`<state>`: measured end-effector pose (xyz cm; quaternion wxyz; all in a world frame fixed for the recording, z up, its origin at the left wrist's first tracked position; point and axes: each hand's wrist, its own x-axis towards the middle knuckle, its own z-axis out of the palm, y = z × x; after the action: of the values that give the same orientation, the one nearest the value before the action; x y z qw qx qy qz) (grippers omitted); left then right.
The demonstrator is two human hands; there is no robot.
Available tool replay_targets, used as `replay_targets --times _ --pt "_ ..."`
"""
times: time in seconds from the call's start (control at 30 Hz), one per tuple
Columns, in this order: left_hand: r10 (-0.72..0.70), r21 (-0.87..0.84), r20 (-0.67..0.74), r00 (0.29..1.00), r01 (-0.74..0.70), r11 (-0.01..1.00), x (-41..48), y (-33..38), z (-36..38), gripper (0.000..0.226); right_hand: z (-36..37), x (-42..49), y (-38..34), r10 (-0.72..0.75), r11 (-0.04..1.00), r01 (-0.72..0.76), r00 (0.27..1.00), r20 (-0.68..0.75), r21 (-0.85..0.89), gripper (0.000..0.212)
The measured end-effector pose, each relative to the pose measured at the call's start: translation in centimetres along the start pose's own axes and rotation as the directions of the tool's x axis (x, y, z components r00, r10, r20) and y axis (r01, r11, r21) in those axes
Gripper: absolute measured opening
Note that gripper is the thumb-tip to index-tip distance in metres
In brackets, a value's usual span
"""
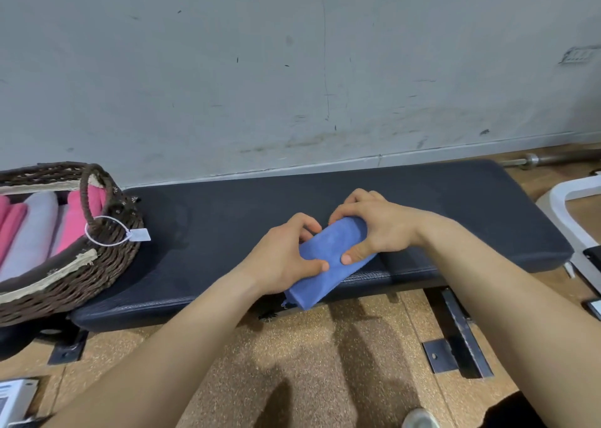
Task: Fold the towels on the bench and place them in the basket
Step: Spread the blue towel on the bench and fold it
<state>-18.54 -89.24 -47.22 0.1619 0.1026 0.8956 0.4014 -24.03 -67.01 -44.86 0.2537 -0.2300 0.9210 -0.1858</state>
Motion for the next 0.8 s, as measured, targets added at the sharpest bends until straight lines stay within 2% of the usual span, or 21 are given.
replay_targets --times 0.17,0.3,0.37,0.43,0.5,0.57,0.73,0.8 --pt "0.028 -0.001 0.017 0.999 -0.028 1.000 -1.2 1.2 -1.4 0.041 0.5 -1.4 -1.3 -0.061 0.989 0.072 0.994 -0.087 0.130 0.050" --pt "-0.050 0.044 0.042 0.998 0.048 0.998 -2.5 1.1 -2.2 0.034 1.1 -2.8 -1.4 -0.026 0.968 0.085 0.971 -0.240 0.238 0.048" --pt "-0.078 -0.040 -0.001 0.997 0.078 0.996 -2.9 1.0 -2.3 0.034 1.3 -3.5 -1.3 0.022 0.943 0.079 0.954 -0.299 0.323 0.047" --pt "-0.108 -0.193 -0.107 0.988 0.086 0.977 -3.2 1.0 -2.6 0.035 1.7 -4.1 -1.4 0.085 0.906 0.076 0.931 -0.354 0.416 0.046" --pt "-0.138 -0.374 -0.194 0.971 0.056 0.926 -3.6 1.2 -2.9 0.038 2.2 -4.6 -2.0 0.158 0.847 0.082 0.904 -0.396 0.525 0.046" --pt "-0.143 -0.474 -0.215 0.966 0.024 0.880 -4.1 1.3 -3.1 0.039 2.9 -4.8 -3.0 0.200 0.748 0.113 0.901 -0.384 0.654 0.045" --pt "-0.231 -0.554 -0.244 0.942 0.060 0.830 -6.0 0.5 -4.4 0.037 4.9 -4.7 -5.9 0.175 0.464 0.193 0.937 -0.303 0.865 0.058" --pt "-0.236 -0.528 -0.286 0.929 0.053 0.848 -7.2 0.0 -5.1 0.040 5.9 -4.6 -6.9 0.173 0.408 0.195 0.943 -0.285 0.892 0.058"
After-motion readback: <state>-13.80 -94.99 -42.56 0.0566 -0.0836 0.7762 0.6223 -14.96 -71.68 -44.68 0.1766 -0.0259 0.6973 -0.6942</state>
